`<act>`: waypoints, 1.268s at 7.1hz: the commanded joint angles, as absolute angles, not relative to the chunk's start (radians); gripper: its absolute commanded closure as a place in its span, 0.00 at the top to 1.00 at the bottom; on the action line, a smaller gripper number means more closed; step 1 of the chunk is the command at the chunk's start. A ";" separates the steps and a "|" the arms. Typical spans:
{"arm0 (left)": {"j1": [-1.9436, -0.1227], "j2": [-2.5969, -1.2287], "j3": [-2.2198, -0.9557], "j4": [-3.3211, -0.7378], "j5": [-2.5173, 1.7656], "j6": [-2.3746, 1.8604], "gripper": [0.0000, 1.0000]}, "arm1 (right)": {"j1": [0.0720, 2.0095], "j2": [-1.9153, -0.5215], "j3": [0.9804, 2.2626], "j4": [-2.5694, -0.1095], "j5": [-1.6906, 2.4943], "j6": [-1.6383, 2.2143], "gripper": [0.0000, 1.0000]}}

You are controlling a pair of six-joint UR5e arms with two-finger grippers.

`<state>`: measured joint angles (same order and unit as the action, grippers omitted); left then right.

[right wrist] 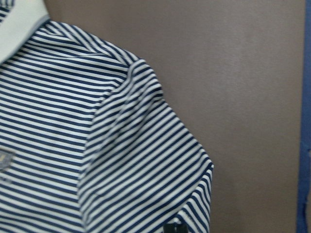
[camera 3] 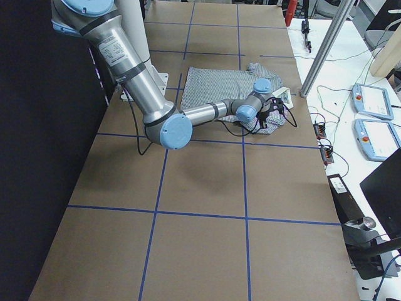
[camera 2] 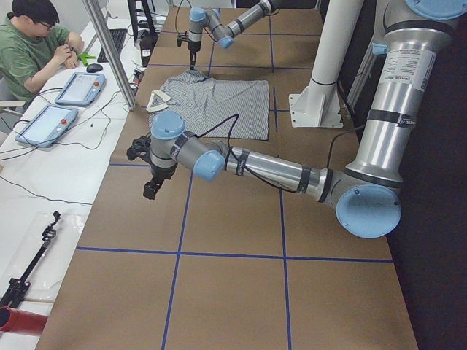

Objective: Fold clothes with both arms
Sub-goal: 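Move the right gripper toward the sleeve nearest it and grasp it, then fold the grasped sleeve inward toward the collar with the right gripper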

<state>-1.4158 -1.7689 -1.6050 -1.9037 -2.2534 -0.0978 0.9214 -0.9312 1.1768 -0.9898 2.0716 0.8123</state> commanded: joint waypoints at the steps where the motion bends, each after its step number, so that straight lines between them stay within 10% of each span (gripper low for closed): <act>1: -1.416 -1.764 -1.605 -1.904 -2.253 -0.095 1.00 | 0.887 -0.879 1.221 -0.991 2.095 0.815 0.00; 8: -1.416 -1.772 -1.597 -1.904 -2.252 -0.098 1.00 | 0.802 -0.647 0.991 -0.991 1.941 0.818 0.04; 9: -1.413 -1.776 -1.594 -1.904 -2.252 -0.103 1.00 | 0.802 -0.647 0.991 -0.991 1.940 0.822 0.76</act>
<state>-1.4151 -1.7710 -1.5960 -1.9037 -2.2521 -0.0992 0.8022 -0.6492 0.9935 -0.9921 1.9472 0.8176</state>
